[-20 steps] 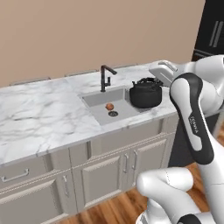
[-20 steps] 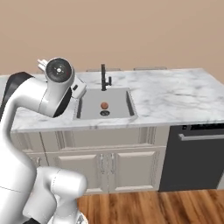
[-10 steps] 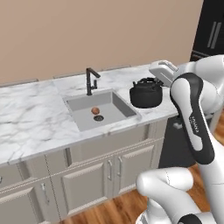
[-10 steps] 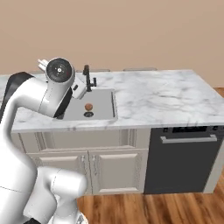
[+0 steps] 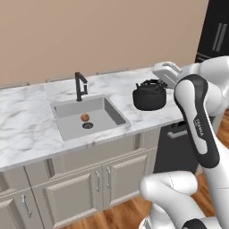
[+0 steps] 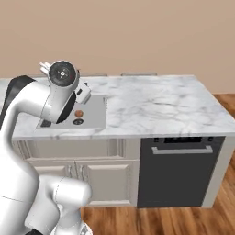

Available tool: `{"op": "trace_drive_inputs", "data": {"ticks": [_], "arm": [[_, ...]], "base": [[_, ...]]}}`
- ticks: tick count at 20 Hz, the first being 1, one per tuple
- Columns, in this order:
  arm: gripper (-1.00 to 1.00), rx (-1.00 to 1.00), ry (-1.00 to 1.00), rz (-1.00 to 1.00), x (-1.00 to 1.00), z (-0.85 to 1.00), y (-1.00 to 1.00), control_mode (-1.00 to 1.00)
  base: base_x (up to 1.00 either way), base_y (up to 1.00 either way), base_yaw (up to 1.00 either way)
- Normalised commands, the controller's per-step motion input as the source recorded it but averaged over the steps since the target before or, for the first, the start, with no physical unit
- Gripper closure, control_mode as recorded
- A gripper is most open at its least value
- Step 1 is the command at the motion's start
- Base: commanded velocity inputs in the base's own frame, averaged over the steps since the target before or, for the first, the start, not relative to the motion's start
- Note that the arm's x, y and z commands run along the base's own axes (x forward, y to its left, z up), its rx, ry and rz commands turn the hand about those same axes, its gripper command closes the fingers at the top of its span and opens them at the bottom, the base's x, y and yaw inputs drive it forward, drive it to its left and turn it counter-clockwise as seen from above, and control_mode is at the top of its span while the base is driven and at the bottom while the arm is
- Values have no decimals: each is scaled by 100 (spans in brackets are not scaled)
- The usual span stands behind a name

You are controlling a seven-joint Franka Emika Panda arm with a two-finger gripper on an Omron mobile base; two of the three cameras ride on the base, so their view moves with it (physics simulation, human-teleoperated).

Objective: Open the cabinet, pick the kettle from the cabinet, and place it in the sink.

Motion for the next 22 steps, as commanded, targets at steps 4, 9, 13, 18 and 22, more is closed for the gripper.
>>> {"op": "trace_drive_inputs", "data": {"ticks": [4, 9, 13, 18, 22], "arm": [[100, 0, 0, 0, 0, 0, 0, 100], [100, 0, 0, 0, 0, 0, 0, 100], [100, 0, 0, 0, 0, 0, 0, 100], [100, 0, 0, 0, 0, 0, 0, 100], [100, 0, 0, 0, 0, 0, 0, 100]], "base": [[49, -40, 5], [52, -38, 5], [63, -24, 1], [63, -5, 13], [61, -1, 21]]}}
